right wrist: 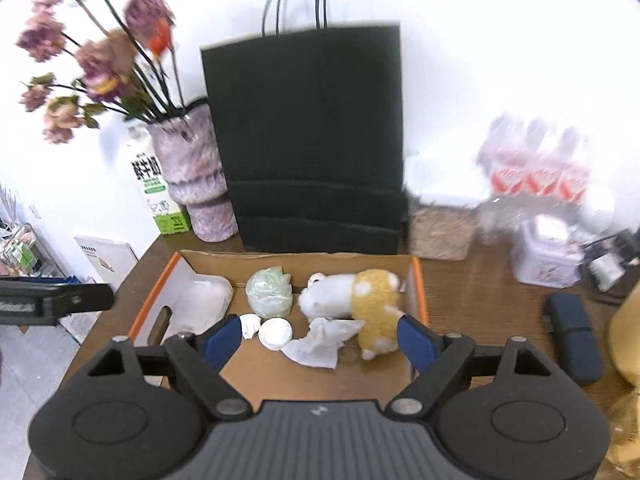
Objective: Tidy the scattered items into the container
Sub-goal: 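Release both items in the box and pull both tools back, then move both tools toward the purple cloth bag and black cable on the table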
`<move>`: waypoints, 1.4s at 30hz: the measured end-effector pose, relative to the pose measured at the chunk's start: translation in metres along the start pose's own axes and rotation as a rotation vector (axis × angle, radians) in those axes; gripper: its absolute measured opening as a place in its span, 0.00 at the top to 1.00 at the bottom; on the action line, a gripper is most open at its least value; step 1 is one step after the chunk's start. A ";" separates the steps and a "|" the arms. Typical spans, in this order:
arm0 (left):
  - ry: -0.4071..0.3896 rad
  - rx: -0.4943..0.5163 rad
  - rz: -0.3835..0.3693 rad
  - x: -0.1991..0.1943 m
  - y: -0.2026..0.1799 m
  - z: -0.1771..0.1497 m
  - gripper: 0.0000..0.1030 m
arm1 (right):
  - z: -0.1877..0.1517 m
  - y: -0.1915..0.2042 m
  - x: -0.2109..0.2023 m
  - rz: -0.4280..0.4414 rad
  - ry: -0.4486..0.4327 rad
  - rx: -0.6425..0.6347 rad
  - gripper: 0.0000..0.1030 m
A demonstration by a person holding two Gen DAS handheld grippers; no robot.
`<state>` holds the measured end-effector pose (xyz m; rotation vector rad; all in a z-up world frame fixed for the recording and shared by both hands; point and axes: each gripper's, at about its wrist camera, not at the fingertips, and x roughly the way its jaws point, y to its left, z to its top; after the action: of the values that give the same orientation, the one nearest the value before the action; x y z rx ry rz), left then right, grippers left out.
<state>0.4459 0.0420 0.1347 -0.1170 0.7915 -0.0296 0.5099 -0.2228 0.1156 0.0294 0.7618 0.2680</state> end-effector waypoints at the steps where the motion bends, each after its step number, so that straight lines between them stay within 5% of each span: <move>1: -0.015 0.003 -0.004 -0.013 0.000 -0.006 0.04 | -0.002 -0.001 -0.011 -0.002 -0.011 -0.006 0.17; 11: -0.156 -0.055 -0.045 -0.133 0.013 -0.093 0.00 | -0.063 -0.011 -0.119 0.029 -0.094 -0.047 0.09; 23: -0.268 -0.056 -0.063 -0.211 0.047 -0.215 0.00 | -0.181 -0.023 -0.212 0.077 -0.169 -0.042 0.08; 34: -0.304 0.042 -0.016 -0.230 0.056 -0.307 0.00 | -0.282 0.022 -0.258 0.012 -0.303 -0.211 0.01; 42: -0.334 0.152 -0.009 -0.207 0.025 -0.357 0.00 | -0.337 0.033 -0.244 0.026 -0.291 -0.147 0.00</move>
<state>0.0457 0.0475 0.0300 0.0186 0.4531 -0.0768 0.1027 -0.2759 0.0410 -0.0602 0.4511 0.3355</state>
